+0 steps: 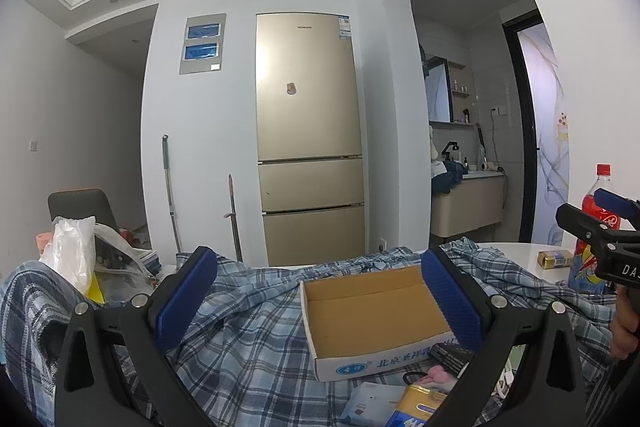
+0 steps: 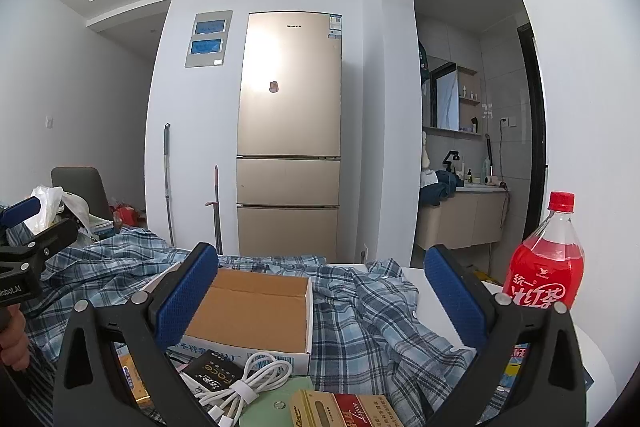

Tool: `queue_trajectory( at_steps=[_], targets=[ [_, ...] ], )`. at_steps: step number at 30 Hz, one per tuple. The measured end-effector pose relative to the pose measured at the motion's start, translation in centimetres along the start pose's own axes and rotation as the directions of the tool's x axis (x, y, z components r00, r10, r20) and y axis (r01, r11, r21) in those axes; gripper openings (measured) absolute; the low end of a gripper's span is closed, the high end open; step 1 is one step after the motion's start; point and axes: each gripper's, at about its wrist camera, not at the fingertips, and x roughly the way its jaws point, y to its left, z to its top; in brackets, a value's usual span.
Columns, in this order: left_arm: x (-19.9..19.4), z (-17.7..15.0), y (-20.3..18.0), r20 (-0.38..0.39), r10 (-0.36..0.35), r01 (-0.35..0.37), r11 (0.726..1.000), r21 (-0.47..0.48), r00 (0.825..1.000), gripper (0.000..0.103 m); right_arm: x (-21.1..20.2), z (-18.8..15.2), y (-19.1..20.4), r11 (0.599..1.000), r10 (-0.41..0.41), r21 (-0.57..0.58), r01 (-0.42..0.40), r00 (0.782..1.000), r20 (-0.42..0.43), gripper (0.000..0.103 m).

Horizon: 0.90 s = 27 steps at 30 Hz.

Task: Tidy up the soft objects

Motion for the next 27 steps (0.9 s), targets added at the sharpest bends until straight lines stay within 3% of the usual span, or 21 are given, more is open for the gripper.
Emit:
queue_trajectory(
  at_steps=[6,27],
  targets=[
    [0.01,0.12,0.23,-0.006,-0.087,0.087,0.996,-0.023,0.996,0.103,0.24,0.02,-0.44,0.999,0.026,0.024,-0.026,1.000,-0.013,0.103],
    [-0.71,0.51,-0.34,0.017,-0.052,0.052,0.999,-0.001,0.999,0.103,0.20,-0.05,0.22,1.000,0.014,0.003,-0.014,1.000,-0.013,0.103]
  ],
)
